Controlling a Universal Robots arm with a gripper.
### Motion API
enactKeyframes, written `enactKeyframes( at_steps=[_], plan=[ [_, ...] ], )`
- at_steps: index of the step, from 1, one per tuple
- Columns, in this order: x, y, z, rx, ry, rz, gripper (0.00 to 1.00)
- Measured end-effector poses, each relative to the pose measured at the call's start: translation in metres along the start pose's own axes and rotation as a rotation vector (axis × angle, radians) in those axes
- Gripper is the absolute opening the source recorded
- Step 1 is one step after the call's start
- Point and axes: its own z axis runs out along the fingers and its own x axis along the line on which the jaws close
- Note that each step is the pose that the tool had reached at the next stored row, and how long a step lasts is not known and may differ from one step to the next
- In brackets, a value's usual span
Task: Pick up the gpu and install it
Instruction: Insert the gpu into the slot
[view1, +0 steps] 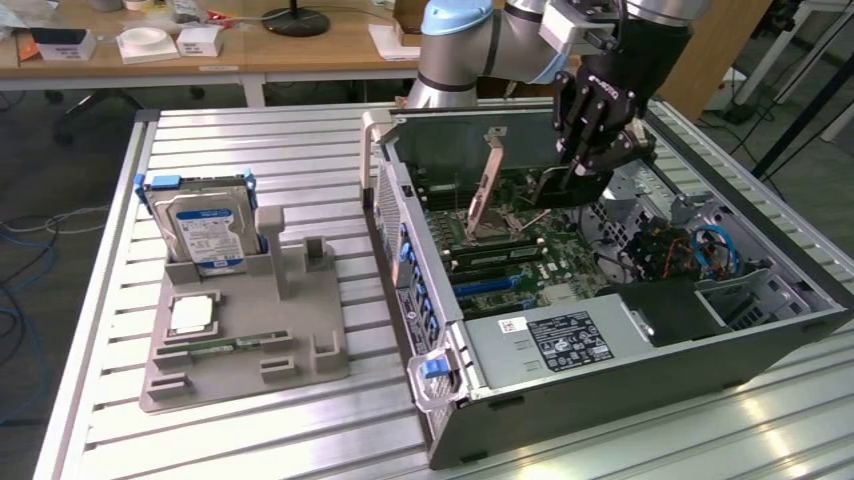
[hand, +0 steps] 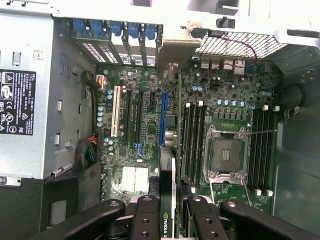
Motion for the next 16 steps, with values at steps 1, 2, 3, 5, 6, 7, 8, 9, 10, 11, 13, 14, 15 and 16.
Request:
enactKeyframes(
  at_steps=[1,2,3,5,6,7,8,9,10,11,13,14,15,16],
  plan=[
    [0.0000,-0.0001,0.0011,0.0000,0.0000,0.000,0.26],
    [0.0001,-0.0001,0.0023,0.0000,0.0000,0.000,0.26],
    [0.0001,-0.0002,0.0035,0.0001,0.0001,0.000,0.26],
    [0.0002,-0.0003,0.0060,0.0000,0.0001,0.000,0.26],
    [0.0002,-0.0004,0.0069,0.0000,0.0001,0.000,0.26],
    [0.0002,-0.0004,0.0070,-0.0001,0.0002,0.000,0.26],
    [0.0002,-0.0004,0.0070,-0.0001,0.0002,0.000,0.26],
    [0.0002,-0.0004,0.0071,0.0000,0.0001,0.000,0.26],
    [0.0002,-0.0004,0.0071,0.0000,0.0001,0.000,0.26],
    [0.0002,-0.0004,0.0071,0.0000,0.0001,0.000,0.26],
    [0.0001,-0.0004,0.0072,0.0001,-0.0009,0.000,0.26],
    [0.0001,-0.0004,0.0072,0.0001,-0.0011,0.000,0.26],
    [0.0002,-0.0004,0.0072,0.0000,-0.0009,0.000,0.26],
    [0.0002,-0.0004,0.0073,0.0000,-0.0012,0.000,0.26]
  ],
)
